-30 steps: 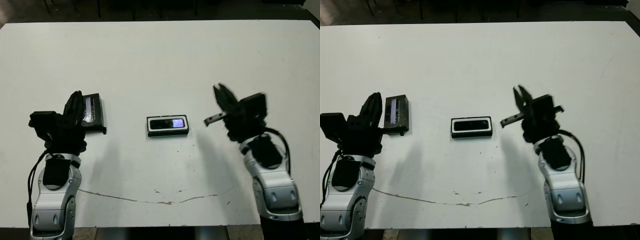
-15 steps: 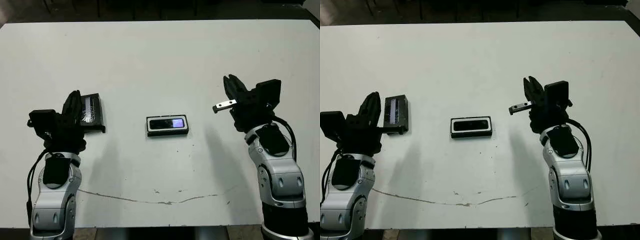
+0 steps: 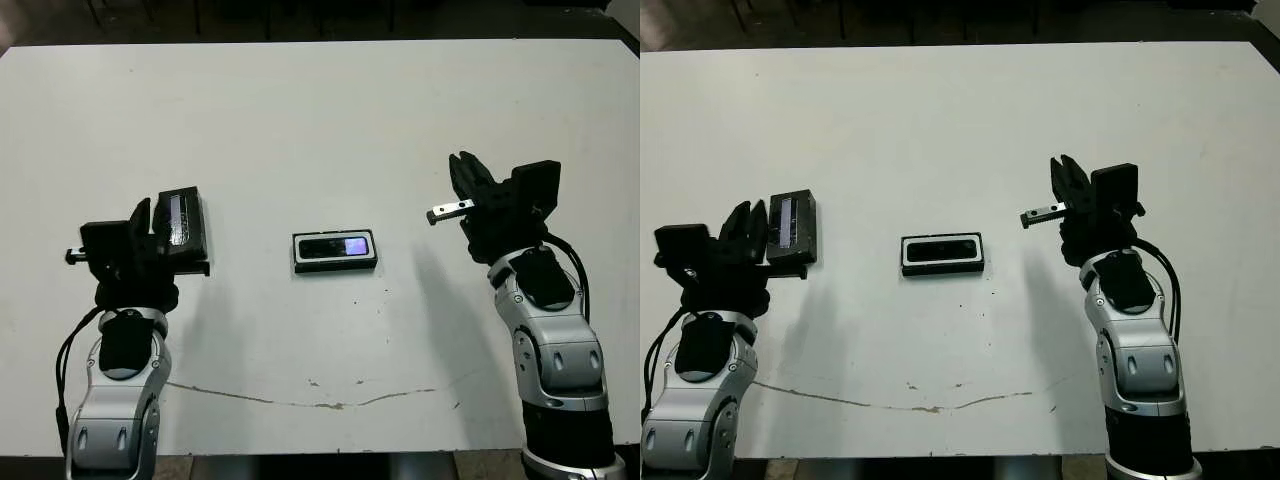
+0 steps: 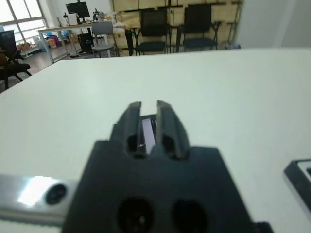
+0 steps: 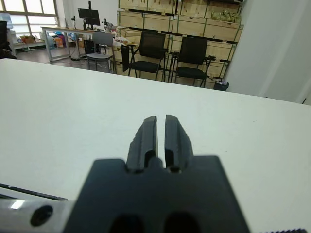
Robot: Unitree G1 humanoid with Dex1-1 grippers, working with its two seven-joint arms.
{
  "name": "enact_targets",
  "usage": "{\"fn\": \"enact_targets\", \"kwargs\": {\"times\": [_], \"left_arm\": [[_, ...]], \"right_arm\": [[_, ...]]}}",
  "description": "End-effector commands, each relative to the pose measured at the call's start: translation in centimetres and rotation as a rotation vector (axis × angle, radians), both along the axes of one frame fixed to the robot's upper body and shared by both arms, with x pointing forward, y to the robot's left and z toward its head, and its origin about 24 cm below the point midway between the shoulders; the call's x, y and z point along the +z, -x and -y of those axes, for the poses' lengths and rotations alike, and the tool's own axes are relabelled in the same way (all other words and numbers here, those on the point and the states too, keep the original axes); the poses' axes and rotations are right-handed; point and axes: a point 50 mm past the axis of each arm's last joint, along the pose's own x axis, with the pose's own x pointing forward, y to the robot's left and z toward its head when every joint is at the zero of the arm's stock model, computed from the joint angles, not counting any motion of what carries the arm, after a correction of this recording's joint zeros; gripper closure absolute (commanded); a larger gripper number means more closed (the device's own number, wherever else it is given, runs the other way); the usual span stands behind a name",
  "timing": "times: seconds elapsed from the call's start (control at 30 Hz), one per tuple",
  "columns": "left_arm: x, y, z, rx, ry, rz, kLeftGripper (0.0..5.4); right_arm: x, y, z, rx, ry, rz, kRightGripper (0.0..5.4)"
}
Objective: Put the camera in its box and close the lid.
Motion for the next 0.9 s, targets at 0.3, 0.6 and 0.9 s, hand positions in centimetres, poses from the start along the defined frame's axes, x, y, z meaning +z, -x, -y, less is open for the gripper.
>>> {"fn": "enact_targets", "kwargs": {"times": [0.3, 0.6, 0.9], "left_arm": [[-0.3, -2.1, 0.3, 0.057, -0.039, -0.092, 2.27], [-0.7, -3.9, -0.2, 0.095, -0.034, -0.156, 0.66], [-1.2, -4.6, -0.3, 0.121, 0.036, -0.240, 0.02]], "right_arm": [[-0.5, 0.0, 0.7, 0.036, 0.033, -0.025, 5.40], [-0.7, 0.1, 0.7, 0.065, 0.056, -0.037, 5.40], [-1.0, 0.3, 0.5, 0.073, 0.050, -0.058, 5.40]]}}
